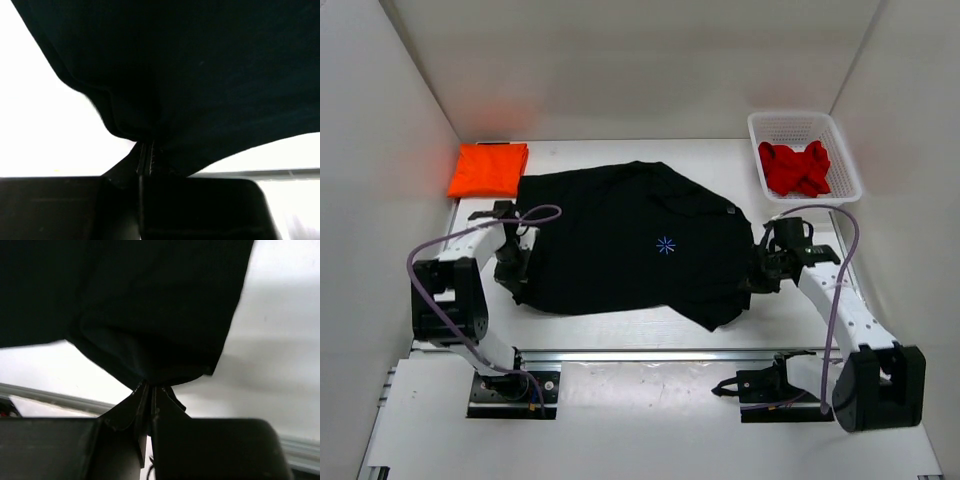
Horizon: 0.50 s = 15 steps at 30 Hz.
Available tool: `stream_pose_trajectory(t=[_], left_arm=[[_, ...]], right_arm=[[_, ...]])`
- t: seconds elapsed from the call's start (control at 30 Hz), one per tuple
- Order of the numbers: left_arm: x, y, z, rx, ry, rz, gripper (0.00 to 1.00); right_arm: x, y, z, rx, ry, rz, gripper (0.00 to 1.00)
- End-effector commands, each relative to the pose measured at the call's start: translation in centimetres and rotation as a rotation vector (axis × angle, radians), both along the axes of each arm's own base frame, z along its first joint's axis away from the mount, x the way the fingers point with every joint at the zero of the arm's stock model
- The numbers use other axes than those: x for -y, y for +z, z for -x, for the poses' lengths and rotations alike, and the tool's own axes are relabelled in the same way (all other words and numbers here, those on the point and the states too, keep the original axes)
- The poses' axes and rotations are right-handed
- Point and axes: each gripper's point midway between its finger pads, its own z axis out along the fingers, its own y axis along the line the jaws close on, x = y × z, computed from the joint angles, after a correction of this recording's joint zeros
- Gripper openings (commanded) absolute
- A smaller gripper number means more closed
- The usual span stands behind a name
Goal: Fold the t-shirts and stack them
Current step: Flatten out the tshirt
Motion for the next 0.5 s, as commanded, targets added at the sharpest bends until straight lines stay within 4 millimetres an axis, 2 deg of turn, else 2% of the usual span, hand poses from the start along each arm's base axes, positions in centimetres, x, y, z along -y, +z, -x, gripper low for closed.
stream_pose_trajectory(t=[0.0,0.03,0.07,0.1,0.13,0.17,0.2,0.23,0.27,0.3,0.33,0.37,0.4,0.43,0.47], left_arm=[[1.0,1.7,-5.5,0.100,-0.057,0.046,0.00],[1.0,2.9,-9.0,0.140,-0.084,0.045,0.00],[1.7,3.9,-11.1,0.165,-0.128,0.035,0.00],[2.1,6.4,-16.2,0.237,-0.142,0.018,0.00],[2.4,10.9,-21.9,0.350,-0.139,0.010,0.00],[2.3,13.6,-24.1,0.405,-0.118,0.011,0.00],[1.8,21.6,-29.6,0.678,-0.107,-0.082,0.00],[1.1,30.1,-32.2,0.962,-0.066,-0.148,0.00],[0.0,38.1,-32.3,1.207,0.008,-0.225,0.00],[-0.4,41.1,-31.7,1.299,0.046,-0.236,0.00],[-0.9,45.6,-30.3,1.447,0.083,-0.217,0.00],[-1.4,47.8,-28.4,1.552,0.105,-0.195,0.00],[-1.7,50.0,-27.5,1.667,0.115,-0.209,0.00],[-1.5,47.8,-25.5,1.636,0.090,-0.218,0.00],[-0.4,46.0,-24.3,1.624,0.027,-0.225,0.00]], right_arm=[[0.1,3.8,-7.3,0.209,-0.015,-0.059,0.00],[0.6,2.9,-9.0,0.178,-0.007,-0.063,0.00],[0.8,6.6,-12.8,0.284,0.010,-0.048,0.00],[1.1,10.1,-17.4,0.351,0.020,-0.034,0.00],[1.2,8.9,-19.4,0.279,0.049,0.007,0.00],[1.4,17.4,-24.1,0.486,0.048,0.051,0.00],[1.7,23.6,-27.4,0.628,0.042,0.074,0.00],[1.6,29.5,-29.0,0.770,0.026,0.057,0.00],[2.5,32.1,-29.5,0.832,-0.012,0.066,0.00],[3.4,37.8,-28.7,0.978,-0.039,0.106,0.00],[4.2,41.6,-27.1,1.074,-0.066,0.131,0.00],[6.1,43.8,-25.4,1.121,-0.122,0.157,0.00],[7.3,43.3,-24.9,1.094,-0.165,0.156,0.01],[9.0,43.0,-23.8,1.074,-0.207,0.170,0.00],[9.5,43.3,-22.2,1.074,-0.212,0.159,0.01]])
